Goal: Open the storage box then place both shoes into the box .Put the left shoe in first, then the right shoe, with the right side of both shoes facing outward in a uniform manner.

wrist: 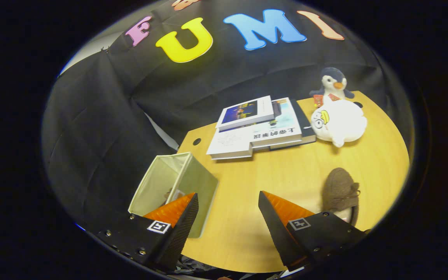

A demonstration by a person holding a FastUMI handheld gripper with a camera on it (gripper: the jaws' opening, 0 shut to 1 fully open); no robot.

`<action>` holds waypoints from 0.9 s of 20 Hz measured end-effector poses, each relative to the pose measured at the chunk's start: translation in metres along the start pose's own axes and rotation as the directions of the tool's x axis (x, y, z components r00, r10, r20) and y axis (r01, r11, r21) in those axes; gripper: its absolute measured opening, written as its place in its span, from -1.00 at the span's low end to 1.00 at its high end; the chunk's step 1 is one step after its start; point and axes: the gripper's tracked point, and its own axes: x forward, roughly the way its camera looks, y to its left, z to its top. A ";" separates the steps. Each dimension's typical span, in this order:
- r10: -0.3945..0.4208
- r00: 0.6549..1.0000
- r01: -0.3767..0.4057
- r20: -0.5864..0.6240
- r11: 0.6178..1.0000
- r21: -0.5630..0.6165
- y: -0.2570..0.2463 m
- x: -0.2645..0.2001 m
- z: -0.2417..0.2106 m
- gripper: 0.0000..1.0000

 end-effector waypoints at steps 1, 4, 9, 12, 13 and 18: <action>-0.029 1.000 0.029 0.004 1.000 0.008 -0.017 -0.004 0.001 0.89; -0.105 0.994 0.105 0.008 0.994 0.028 -0.063 -0.016 0.002 0.89; -0.213 0.977 0.214 -0.010 0.977 0.019 -0.125 -0.034 -0.009 0.89; -0.278 0.960 0.278 -0.035 0.960 -0.012 -0.157 -0.039 -0.022 0.89; -0.303 0.952 0.302 -0.049 0.953 -0.024 -0.169 -0.040 -0.029 0.90; -0.411 0.908 0.407 -0.087 0.912 -0.056 -0.217 -0.040 -0.055 0.89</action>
